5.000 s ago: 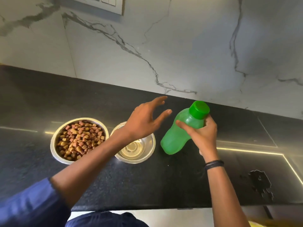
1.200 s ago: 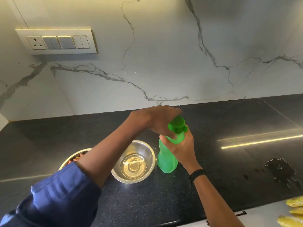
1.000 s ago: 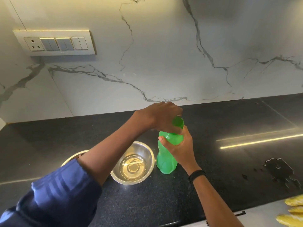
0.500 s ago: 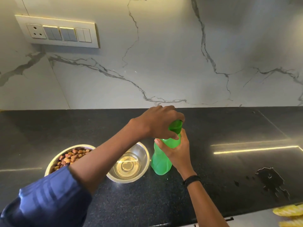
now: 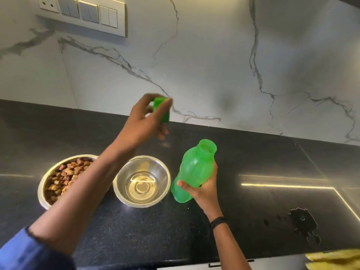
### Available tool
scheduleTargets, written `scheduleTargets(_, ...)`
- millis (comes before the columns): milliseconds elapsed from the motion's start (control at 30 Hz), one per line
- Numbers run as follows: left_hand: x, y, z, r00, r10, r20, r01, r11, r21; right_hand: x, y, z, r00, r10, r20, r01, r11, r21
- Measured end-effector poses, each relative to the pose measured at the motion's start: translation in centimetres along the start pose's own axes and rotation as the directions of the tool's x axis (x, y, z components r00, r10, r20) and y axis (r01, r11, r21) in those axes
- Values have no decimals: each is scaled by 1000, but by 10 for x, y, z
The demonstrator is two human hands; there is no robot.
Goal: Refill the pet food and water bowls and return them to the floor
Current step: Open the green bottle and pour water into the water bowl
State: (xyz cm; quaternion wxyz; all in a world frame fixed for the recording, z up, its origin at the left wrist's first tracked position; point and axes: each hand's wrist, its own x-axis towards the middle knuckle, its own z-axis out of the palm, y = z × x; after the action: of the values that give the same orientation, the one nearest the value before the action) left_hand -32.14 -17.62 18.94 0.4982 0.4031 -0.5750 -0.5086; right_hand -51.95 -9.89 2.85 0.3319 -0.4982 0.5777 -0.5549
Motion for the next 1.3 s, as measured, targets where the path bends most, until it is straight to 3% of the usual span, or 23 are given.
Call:
scheduleTargets(200, -38, -60, -38, 951, -293, -98, 271, 944, -189, 2, 11, 7, 996, 79, -42, -79, 997, 2)
scheduleTargets(533, -70, -91, -59, 829, -509, -232, 386, 821, -421, 12, 9, 15, 981, 121, -153, -130, 990, -49)
scheduleTargets(633, -77, -91, -61, 823, -531, -201, 403, 796, -451, 10, -4, 19, 984, 45, -171, -76, 982, -176)
scheduleTargets(800, -87, -89, -67, 810, -539, -232, 404, 799, -444, 4, -26, 5, 998, -22, -64, -7, 905, -424)
scheduleTargets(1000, -98, -86, -74, 814, -534, -230, 402, 803, -439, -1, -43, -13, 996, -31, 81, 77, 745, -663)
scheduleTargets(1300, -104, -90, -75, 791, -555, -257, 420, 798, -431, -5, -52, -14, 985, 7, 173, 136, 584, -800)
